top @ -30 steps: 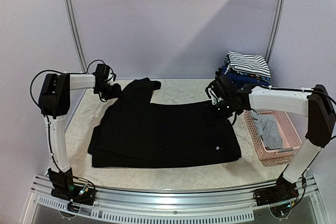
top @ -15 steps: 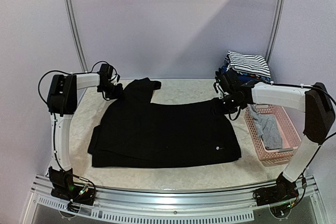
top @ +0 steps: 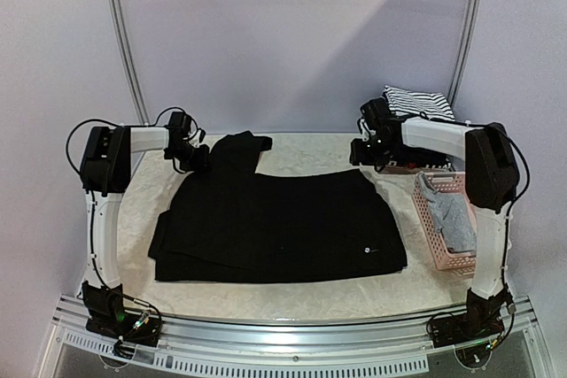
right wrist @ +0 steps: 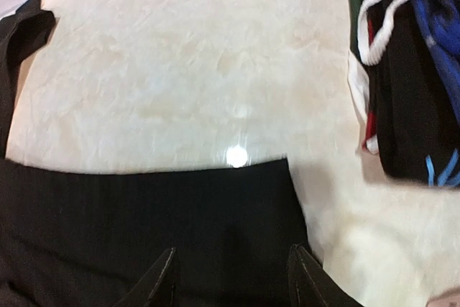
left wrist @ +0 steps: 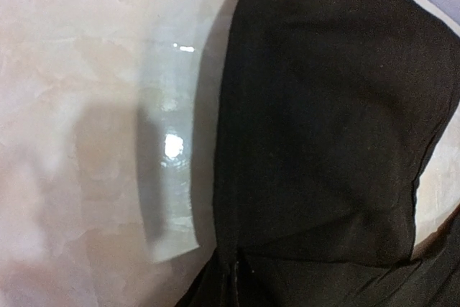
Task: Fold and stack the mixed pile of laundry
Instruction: Pick up the 1/3-folded shirt from the center of the board.
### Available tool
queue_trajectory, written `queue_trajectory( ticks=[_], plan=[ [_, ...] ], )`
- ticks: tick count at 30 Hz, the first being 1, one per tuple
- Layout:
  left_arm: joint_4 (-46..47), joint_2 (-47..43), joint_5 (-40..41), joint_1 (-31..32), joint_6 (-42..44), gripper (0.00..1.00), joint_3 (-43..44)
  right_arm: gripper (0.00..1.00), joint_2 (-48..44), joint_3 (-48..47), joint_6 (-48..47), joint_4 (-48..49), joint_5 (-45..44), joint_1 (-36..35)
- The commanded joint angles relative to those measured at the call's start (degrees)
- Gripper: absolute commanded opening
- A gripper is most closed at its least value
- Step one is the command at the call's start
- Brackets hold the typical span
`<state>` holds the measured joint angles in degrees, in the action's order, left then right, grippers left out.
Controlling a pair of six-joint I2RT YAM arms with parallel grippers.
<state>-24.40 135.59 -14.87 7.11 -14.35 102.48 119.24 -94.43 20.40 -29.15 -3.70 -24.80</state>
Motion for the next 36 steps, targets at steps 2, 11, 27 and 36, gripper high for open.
queue_trajectory(
  ticks=[2, 11, 27, 36],
  plan=[
    [3.08, -2.45, -0.46, -0.39, 0.46, 0.00, -3.15, 0.51, 9.26, -9.38, -1.60, -5.96, -2.02, 1.08],
    [4.55, -3.29, 0.46, -0.39, -0.02, 0.00, -4.88, 0.51, 19.87, -21.44, -1.77, -11.90, -2.72, 1.83],
    [5.25, -3.52, 0.37, -0.23, 0.10, 0.00, -5.36, 0.48, 25.03, -26.52, -1.58, -12.46, -4.03, 2.47],
    [5.03, -3.26, 0.11, -0.18, 0.20, 0.00, -5.01, 0.30, 25.60, -26.59, -2.39, -11.23, -1.10, 2.49]
  ],
)
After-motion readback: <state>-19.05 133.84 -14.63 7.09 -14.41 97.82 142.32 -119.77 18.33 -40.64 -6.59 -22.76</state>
